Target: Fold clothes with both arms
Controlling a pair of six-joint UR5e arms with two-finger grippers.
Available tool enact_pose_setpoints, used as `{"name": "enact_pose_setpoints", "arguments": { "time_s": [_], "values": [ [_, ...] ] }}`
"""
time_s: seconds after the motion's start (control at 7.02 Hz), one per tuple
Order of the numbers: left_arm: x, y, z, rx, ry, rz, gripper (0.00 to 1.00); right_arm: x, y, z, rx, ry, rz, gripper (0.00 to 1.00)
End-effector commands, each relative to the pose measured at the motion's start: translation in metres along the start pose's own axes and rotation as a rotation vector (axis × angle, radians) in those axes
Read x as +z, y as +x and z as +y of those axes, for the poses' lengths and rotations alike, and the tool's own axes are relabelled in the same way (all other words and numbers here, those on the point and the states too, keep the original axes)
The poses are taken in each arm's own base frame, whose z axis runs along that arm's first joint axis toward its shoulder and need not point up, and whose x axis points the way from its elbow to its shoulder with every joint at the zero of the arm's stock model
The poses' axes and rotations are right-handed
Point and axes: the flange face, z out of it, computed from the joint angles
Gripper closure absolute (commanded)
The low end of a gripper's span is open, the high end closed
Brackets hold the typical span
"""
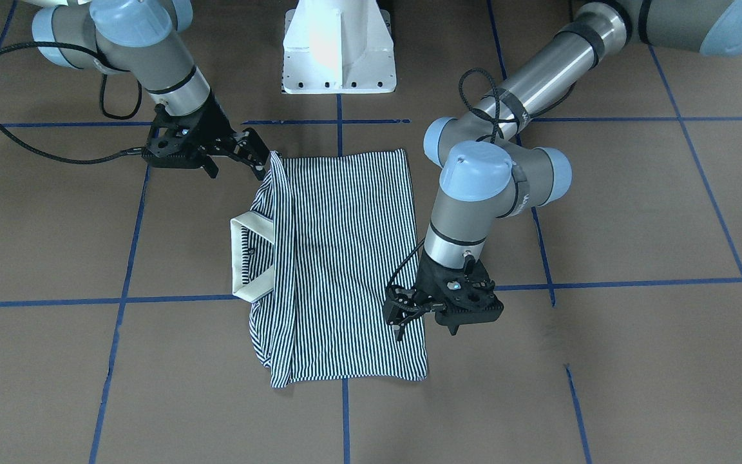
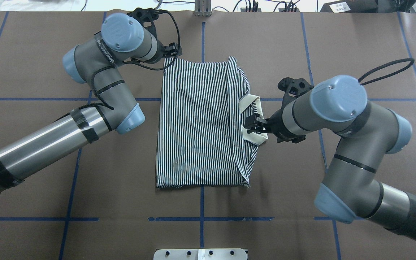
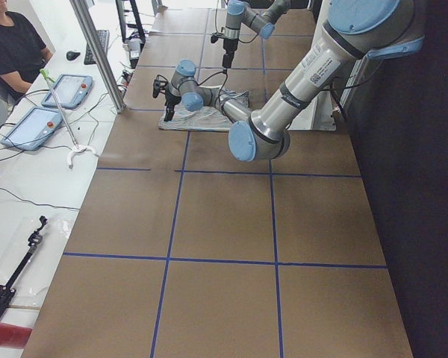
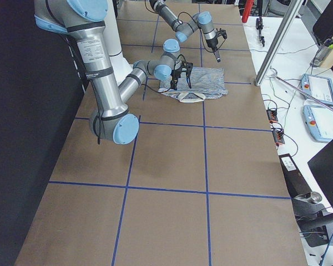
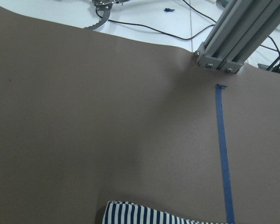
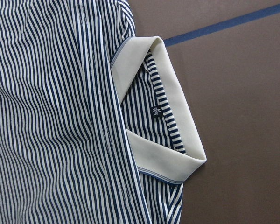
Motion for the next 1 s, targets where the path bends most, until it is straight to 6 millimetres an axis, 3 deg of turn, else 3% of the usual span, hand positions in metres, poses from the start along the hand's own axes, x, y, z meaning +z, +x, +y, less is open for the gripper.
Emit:
{"name": "enact_pose_setpoints", "arguments": {
  "time_s": [0.0,0.14,0.29,0.57,0.86],
  "values": [
    [-0.059,-0.029,0.022,0.076,-0.018,-0.026,0.0,0.041,-0.054,0.029,-0.106,0.016,0.156,0.0],
    [-0.086,-0.047,0.038,0.081,-0.021,-0.014,0.0,0.059,-0.065,0.041,-0.143,-0.004,0.214,0.0],
    [-0.096,-0.046,0.044,0.081,-0.052,-0.004,0.0,0.075,-0.061,0.058,-0.205,-0.035,0.253,0.0],
    [-0.096,-0.045,0.045,0.08,-0.063,0.0,0.0,0.088,-0.055,0.078,-0.303,-0.086,0.319,0.0],
    [-0.097,-0.045,0.045,0.078,-0.069,0.004,0.0,0.094,-0.05,0.082,-0.335,-0.1,0.331,0.0]
  ]
}}
